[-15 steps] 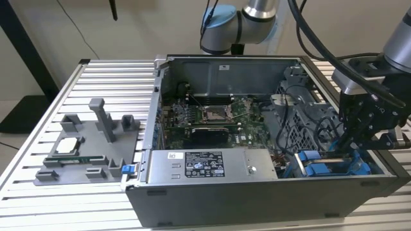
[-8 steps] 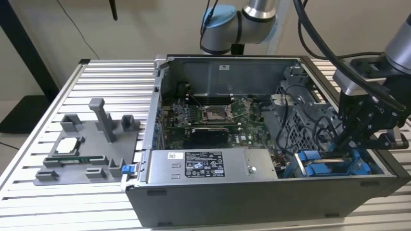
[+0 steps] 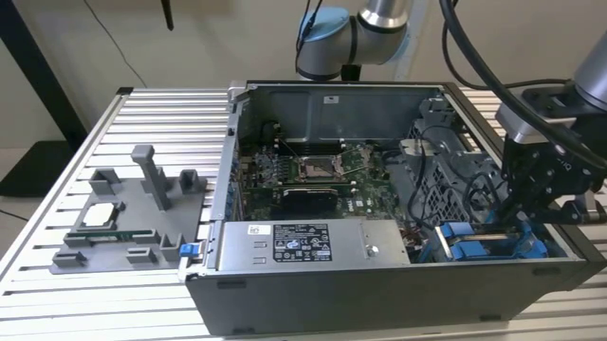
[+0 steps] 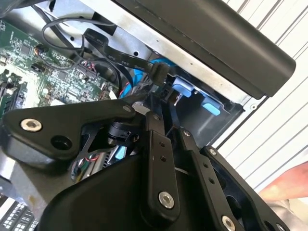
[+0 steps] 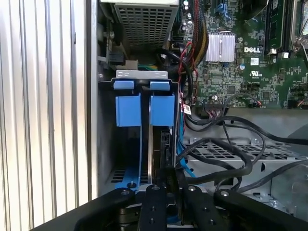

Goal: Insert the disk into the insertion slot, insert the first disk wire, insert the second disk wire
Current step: 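Insert the first disk wire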

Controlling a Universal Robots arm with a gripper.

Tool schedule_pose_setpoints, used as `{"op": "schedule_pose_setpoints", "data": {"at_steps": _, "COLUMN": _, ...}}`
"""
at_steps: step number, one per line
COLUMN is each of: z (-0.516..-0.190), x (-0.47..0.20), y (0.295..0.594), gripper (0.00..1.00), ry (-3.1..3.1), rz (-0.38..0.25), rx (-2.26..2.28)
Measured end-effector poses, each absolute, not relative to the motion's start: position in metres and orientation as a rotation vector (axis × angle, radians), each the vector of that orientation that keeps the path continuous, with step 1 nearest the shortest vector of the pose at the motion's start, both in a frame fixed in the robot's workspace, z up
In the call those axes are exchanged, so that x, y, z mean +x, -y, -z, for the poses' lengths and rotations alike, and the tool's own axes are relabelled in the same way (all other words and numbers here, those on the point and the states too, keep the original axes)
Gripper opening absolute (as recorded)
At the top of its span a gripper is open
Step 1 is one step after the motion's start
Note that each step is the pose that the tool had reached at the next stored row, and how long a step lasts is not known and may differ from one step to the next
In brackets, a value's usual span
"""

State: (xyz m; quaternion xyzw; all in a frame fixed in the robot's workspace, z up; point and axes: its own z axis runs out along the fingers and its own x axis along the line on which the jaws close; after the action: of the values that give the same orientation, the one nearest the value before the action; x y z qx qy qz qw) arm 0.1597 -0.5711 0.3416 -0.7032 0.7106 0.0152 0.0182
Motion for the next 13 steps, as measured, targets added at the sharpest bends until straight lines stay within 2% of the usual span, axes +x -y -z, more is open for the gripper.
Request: {"op": "schedule_pose_setpoints", "data": {"at_steps": 13, "z": -0.3392, "x": 0.1628, "y": 0.5716, "gripper": 0.00, "ry": -2.198, "rz": -0.067, "rx": -2.175}}
